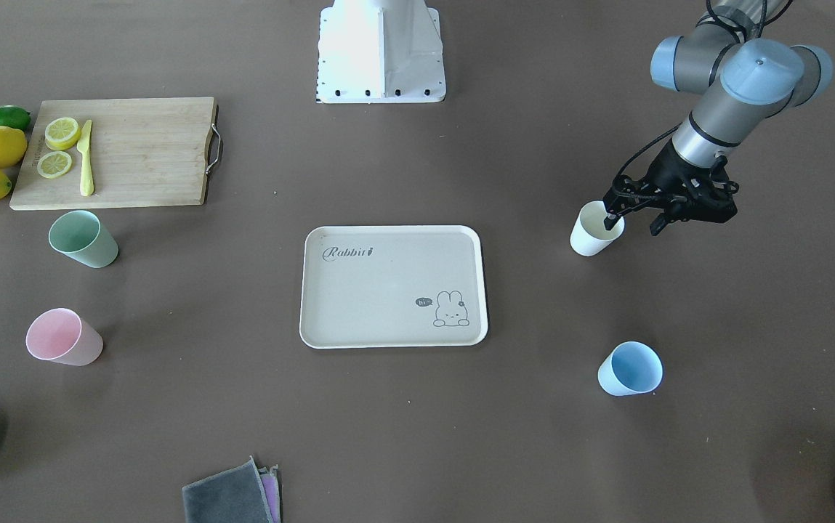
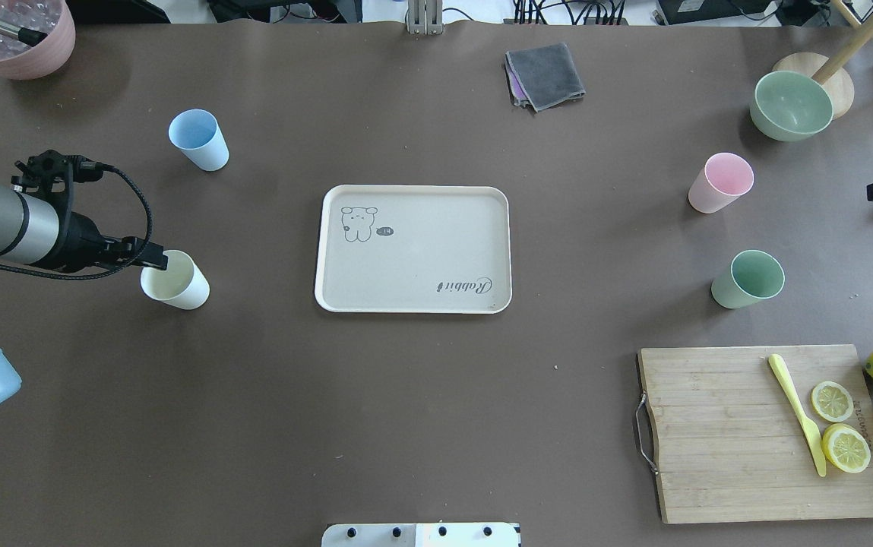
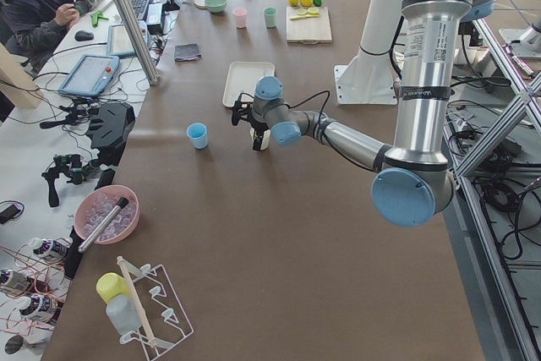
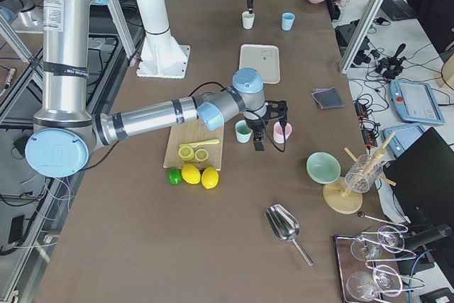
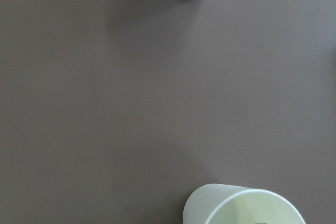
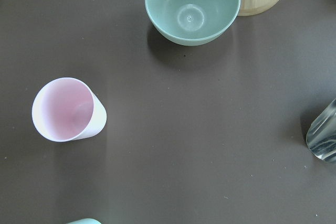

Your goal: Place all cups on tray

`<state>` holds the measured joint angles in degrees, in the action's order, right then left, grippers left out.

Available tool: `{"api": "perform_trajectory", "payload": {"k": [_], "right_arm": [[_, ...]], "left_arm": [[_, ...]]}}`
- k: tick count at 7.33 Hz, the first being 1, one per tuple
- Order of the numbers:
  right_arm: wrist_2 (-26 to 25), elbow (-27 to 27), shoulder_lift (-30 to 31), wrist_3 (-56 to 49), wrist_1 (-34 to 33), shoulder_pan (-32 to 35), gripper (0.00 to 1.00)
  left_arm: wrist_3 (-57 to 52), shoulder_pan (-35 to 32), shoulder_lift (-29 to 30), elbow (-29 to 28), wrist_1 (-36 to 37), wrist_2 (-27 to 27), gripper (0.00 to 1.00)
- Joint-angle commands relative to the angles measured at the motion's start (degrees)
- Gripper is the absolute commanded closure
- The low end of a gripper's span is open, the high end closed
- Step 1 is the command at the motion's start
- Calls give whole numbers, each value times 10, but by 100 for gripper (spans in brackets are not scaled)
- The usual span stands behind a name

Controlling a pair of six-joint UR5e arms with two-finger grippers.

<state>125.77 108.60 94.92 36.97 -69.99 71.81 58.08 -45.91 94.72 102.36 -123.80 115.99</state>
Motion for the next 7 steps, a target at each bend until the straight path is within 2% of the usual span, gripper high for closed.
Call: {"api": "perform_trajectory", "payload": {"k": [1, 2, 5, 6, 7], "right_arm": [[-1, -1, 0, -1, 0, 0, 0], [-1, -1, 0, -1, 0, 0, 0], [-1, -1, 0, -1, 0, 0, 0], [-1, -2, 0, -1, -1, 0, 0], [-1, -2, 2, -1, 0, 0, 0]], "left_arm": [[-2, 12, 1, -1, 1, -7, 91], [-2, 23, 1, -1, 1, -9, 100], [-2, 35, 28, 12, 9, -13, 100], [-2, 35, 62, 9, 28, -13, 100], [6, 35, 124, 10, 97, -14, 100]]}}
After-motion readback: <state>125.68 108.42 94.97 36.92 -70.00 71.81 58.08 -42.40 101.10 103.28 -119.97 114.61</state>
